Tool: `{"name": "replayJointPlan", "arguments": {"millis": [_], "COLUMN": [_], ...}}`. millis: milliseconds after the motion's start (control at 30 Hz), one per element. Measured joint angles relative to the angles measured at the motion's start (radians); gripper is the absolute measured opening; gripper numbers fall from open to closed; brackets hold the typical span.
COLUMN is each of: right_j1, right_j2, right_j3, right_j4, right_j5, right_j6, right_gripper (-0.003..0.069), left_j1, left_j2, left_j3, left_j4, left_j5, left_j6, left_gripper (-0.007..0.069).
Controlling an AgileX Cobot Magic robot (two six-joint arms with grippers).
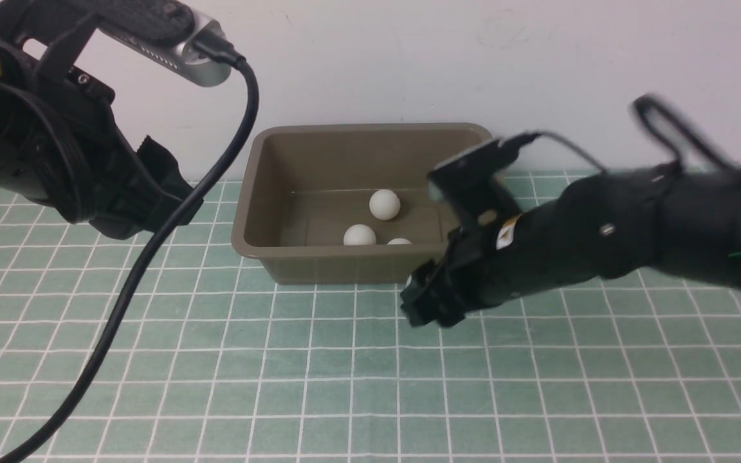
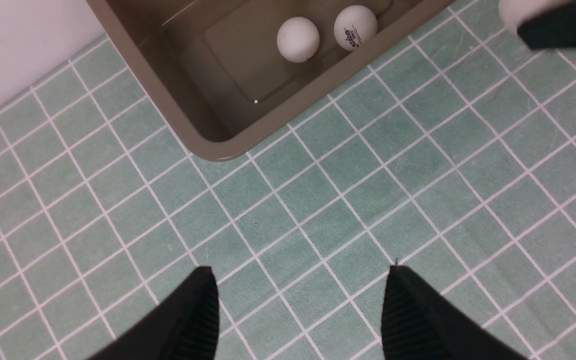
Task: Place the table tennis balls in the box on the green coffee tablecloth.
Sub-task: 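Release the ping pong ball into the bin and lift the gripper away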
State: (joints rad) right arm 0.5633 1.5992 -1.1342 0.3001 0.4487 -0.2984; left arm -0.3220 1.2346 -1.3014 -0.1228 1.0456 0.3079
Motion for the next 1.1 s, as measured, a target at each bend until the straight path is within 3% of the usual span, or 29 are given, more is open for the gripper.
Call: {"name": "replayJointPlan", "arguments": {"millis": [167,300,433,700,1000,1100], "right_j1": [-0.131,-0.199,-0.212,-0.211,-0.211,-0.211], "right_j2": [0.097,0.213,0.325,0.399,0.399,0.385], "right_j3": [-0.043,-0.149,-0.296,-0.385,-0.396,-0.395], "right_j4": [0.033,0.071,0.185,0.297,0.306,0.297], "right_j5": [-0.038,-0.005,0.103,0.142,0.123,0.123], "right_j6": [-0.001,-0.075,-0.246,-0.381,-0.399,-0.401], "right_gripper": [0.036,0.036,0.036,0.036,0.0547,0.0568], "left_j1": [0.0,0.0,0.0,0.0,0.0,0.0], "left_j2": [0.0,0.0,0.0,0.0,0.0,0.0], "left_j3": [0.0,0.0,0.0,0.0,0.0,0.0], "left_j4": [-0.001,-0.001,-0.001,-0.001,-0.001,-0.001], "left_j5": [0.0,0.0,0.001,0.025,0.035,0.042], "left_j6": [0.0,0.0,0.0,0.0,0.0,0.0], "left_gripper": [0.0395,0.0395,0.0395,0.0395,0.0395,0.0395]}}
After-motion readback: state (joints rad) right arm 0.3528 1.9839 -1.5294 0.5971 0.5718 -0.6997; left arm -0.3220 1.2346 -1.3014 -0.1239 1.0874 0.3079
